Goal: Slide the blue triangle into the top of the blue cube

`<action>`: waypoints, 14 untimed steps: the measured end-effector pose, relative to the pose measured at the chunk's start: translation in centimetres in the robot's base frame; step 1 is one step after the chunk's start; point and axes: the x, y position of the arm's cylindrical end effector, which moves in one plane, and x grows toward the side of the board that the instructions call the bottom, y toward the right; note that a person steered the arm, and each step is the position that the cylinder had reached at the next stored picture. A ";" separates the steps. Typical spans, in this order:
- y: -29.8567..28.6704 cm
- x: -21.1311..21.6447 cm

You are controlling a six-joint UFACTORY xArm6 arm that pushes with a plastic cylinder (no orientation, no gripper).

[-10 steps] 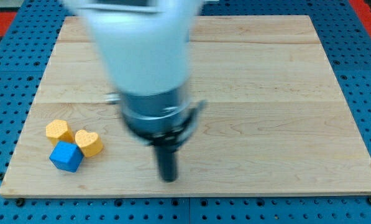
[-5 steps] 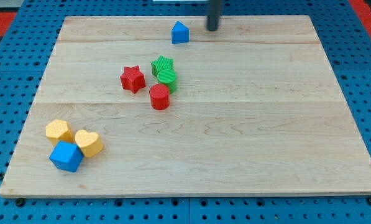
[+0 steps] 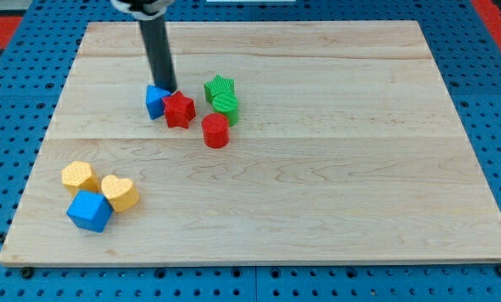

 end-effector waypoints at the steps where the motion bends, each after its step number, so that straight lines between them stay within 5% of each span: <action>1: -4.2 0.1; 2: -4.1 2.1; 4: -1.7 -1.9; 5: -0.8 3.4; 8: 2.7 8.6; 12: -3.8 11.2; 14: -1.6 14.4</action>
